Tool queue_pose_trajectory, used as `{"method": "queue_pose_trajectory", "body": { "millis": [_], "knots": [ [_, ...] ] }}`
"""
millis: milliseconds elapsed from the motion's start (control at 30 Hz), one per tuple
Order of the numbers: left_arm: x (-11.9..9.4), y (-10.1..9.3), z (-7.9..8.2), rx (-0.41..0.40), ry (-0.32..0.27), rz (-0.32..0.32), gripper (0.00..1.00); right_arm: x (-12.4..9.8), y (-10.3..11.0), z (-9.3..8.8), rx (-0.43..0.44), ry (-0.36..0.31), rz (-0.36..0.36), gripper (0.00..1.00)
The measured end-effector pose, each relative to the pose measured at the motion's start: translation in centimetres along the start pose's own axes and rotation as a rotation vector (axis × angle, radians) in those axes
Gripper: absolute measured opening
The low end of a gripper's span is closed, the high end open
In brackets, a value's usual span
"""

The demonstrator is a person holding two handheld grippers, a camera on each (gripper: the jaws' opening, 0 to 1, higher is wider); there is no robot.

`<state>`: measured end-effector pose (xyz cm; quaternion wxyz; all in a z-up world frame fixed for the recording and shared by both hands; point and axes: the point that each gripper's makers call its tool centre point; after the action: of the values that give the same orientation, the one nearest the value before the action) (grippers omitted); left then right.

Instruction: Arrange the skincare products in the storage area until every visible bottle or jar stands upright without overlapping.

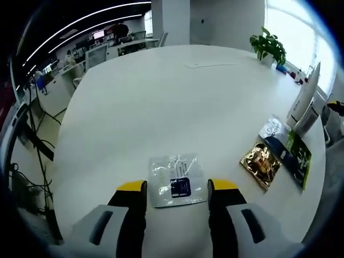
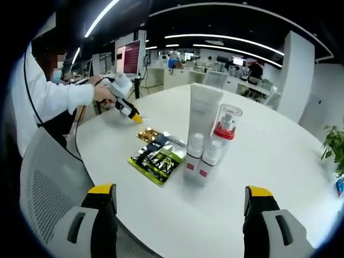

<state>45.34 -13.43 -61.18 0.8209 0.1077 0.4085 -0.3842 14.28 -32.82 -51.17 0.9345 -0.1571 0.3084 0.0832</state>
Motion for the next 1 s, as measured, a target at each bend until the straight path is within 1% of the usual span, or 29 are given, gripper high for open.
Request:
{"method": "queue_pose_trajectory", "body": {
  "millis": [33,100,167,267,333,400,467,500,600,667,700,733,800,900,1000],
  "knots": [
    [0.0,0.4,0.1,0.008,0.003,-0.001,0.4,0.0,0.0,0.0,-0.001,0.0,0.0,1.0],
    [0.1,1.0,0.1,0.008,0.009,-0.005,0.4,0.0,0.0,0.0,-0.005,0.0,-0.001,1.0],
    [0.1,1.1,0.1,0.01,0.012,-0.005,0.4,-0.1,-0.1,0.0,-0.004,-0.001,-0.001,1.0],
    [-0.7,0.0,-0.5,0.028,0.023,-0.013,0.4,-0.1,0.1,0.2,-0.009,-0.002,0.001,1.0],
    [-1.2,-0.5,-0.9,0.049,0.035,-0.025,0.39,-0.1,0.2,0.4,-0.013,-0.004,0.002,1.0],
    [-1.5,-0.8,-1.1,0.065,0.034,-0.035,0.39,-0.1,0.2,0.5,-0.012,-0.009,0.001,1.0],
    [-1.6,-0.5,-1.4,0.06,0.039,-0.042,0.39,-0.2,0.3,0.7,-0.008,-0.014,0.002,1.0],
    [-1.4,-0.1,-1.4,0.072,0.044,-0.046,0.39,-0.2,0.2,0.6,-0.008,-0.013,0.001,1.0],
    [-1.8,-0.5,-2.0,0.091,0.067,-0.061,0.39,-0.1,0.2,0.5,-0.015,-0.009,0.002,1.0],
    [-1.9,0.0,-2.2,0.105,0.079,-0.07,0.39,-0.2,0.2,0.6,-0.016,-0.012,0.0,1.0],
    [-1.6,0.8,-2.2,0.113,0.086,-0.076,0.39,-0.2,0.2,0.7,-0.015,-0.015,0.001,1.0],
    [-1.6,0.9,-2.3,0.121,0.09,-0.082,0.39,-0.2,0.3,0.8,-0.015,-0.016,0.002,1.0],
    [-1.8,0.7,-2.7,0.132,0.103,-0.092,0.39,-0.2,0.2,0.7,-0.018,-0.016,0.001,1.0],
    [-2.5,-0.2,-3.8,0.164,0.128,-0.115,0.38,-0.2,0.4,0.8,-0.018,-0.018,0.004,1.0],
    [-2.7,-0.3,-4.2,0.224,0.149,-0.153,0.38,-0.2,0.4,0.8,-0.019,-0.023,0.004,1.0]
  ]
}}
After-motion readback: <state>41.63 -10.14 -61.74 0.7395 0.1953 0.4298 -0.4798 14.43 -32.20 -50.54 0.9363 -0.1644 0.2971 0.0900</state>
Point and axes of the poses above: the point that each gripper's makers call its tool centre point, and the gripper's own axes: x roughly forward along the fingers, y roughly to its left, z roughly out of its top, and after that the axes turned 13 degrees about -x, right-handed
